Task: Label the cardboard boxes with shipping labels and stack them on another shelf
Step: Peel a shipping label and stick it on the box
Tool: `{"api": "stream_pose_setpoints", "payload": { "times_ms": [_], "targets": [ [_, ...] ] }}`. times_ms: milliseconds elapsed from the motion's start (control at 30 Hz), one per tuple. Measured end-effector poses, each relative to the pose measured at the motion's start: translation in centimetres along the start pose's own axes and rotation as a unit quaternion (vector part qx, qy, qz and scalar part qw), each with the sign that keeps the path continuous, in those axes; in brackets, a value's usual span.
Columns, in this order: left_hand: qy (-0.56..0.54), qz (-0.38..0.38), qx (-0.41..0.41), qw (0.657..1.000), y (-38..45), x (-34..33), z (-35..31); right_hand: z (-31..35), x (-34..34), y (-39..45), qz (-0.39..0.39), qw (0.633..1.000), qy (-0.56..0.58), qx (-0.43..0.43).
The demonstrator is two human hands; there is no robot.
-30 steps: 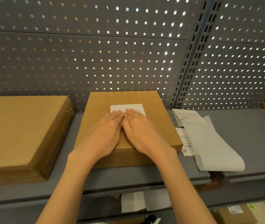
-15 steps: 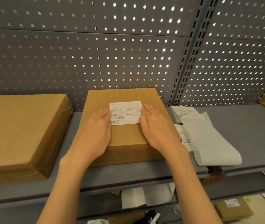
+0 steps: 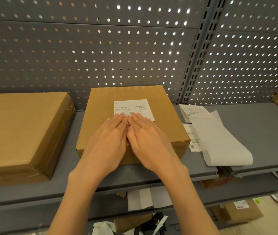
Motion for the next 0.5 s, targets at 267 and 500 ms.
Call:
{"api": "stream_pose_setpoints", "payload": {
  "times_ms": [267, 500],
  "targets": [
    [0.023, 0.026, 0.019, 0.999, -1.2, 0.4, 1.8, -2.8, 1.7, -1.2, -0.046, 0.997, -0.018, -0.050],
    [0.025, 0.035, 0.047, 0.998, -2.1, 0.7, 3.1, -3.8, 2.4, -1.9, -0.070, 0.995, -0.014, -0.069]
  ]
}}
Point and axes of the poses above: each hand's wrist, its own y-axis towards the middle knuckle, its own x-axis out of the back of the hand, z = x × y, the point moved 7 cm from there along y, towards the middle knuckle, and after that the axes turned 12 degrees about y, right-handed, at the moved point
